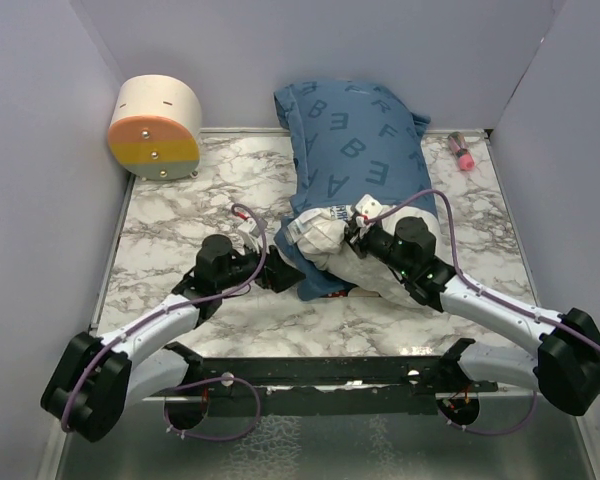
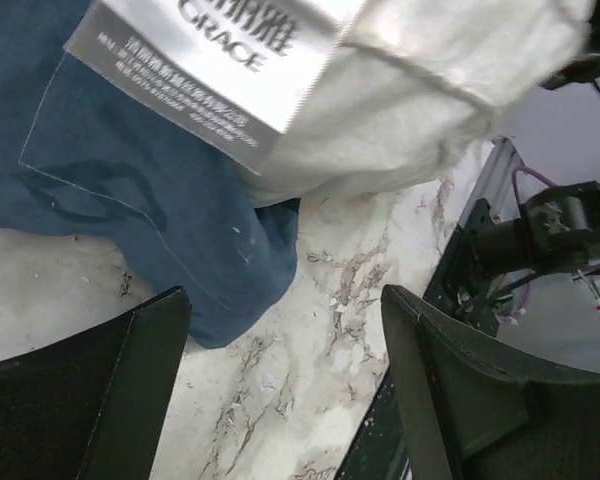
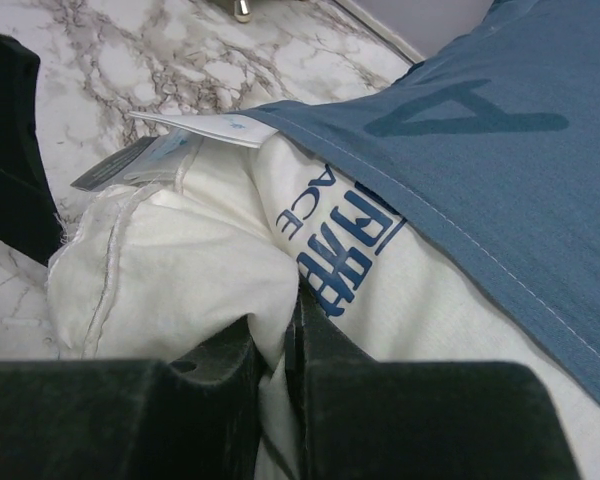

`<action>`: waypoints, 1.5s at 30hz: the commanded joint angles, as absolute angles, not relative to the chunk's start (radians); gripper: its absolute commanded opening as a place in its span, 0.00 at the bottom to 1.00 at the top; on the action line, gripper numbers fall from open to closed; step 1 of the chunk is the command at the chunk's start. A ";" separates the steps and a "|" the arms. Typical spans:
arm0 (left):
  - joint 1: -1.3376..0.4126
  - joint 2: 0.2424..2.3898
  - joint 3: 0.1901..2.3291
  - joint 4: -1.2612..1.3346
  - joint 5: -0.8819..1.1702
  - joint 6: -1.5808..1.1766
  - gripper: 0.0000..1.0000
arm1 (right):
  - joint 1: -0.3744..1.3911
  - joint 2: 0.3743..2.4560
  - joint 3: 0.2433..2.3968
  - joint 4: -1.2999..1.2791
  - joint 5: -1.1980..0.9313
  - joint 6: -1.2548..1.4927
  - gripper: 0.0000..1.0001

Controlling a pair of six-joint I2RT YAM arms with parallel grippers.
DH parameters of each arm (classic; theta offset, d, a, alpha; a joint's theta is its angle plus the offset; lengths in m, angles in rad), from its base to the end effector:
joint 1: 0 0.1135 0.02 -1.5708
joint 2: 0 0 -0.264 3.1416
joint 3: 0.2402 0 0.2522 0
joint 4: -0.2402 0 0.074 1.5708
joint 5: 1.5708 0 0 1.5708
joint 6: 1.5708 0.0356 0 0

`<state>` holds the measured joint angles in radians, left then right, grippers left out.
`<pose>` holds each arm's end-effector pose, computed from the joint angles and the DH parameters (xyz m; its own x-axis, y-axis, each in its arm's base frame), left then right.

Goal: Put the pillow into the pillowcase
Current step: Stuff the pillow into the pillowcase.

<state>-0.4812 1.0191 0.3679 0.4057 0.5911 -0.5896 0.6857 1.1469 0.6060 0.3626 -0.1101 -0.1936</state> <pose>0.1799 -0.1163 0.2124 -0.6592 -0.1766 -0.7309 0.5979 0.4664 -0.6519 0.1987 0.1676 0.2600 0.0025 -0.2450 -0.9695 -0.7262 0.6661 -0.1702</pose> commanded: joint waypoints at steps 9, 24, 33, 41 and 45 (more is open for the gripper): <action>-0.598 1.345 0.458 0.652 0.360 -0.630 0.56 | 0.657 1.172 0.662 0.337 -0.039 -0.181 0.01; -0.669 0.658 0.454 0.293 0.429 -0.668 0.00 | 0.614 1.522 0.929 0.229 0.335 -0.172 0.01; -0.671 0.574 0.409 0.184 0.374 -0.723 0.00 | 0.613 1.721 1.095 0.234 0.251 -0.099 0.01; -0.550 0.757 0.525 -0.032 0.191 -0.614 0.00 | 0.672 1.441 0.942 0.166 -0.700 -0.157 0.55; -0.505 0.781 0.567 -0.115 0.201 -0.612 0.23 | 0.699 1.223 0.848 0.142 -0.855 -0.145 0.75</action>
<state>-0.5423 0.7834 0.4980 -0.0460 0.1940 -0.6357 0.6846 1.4136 0.9195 0.1925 -0.5571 -0.1326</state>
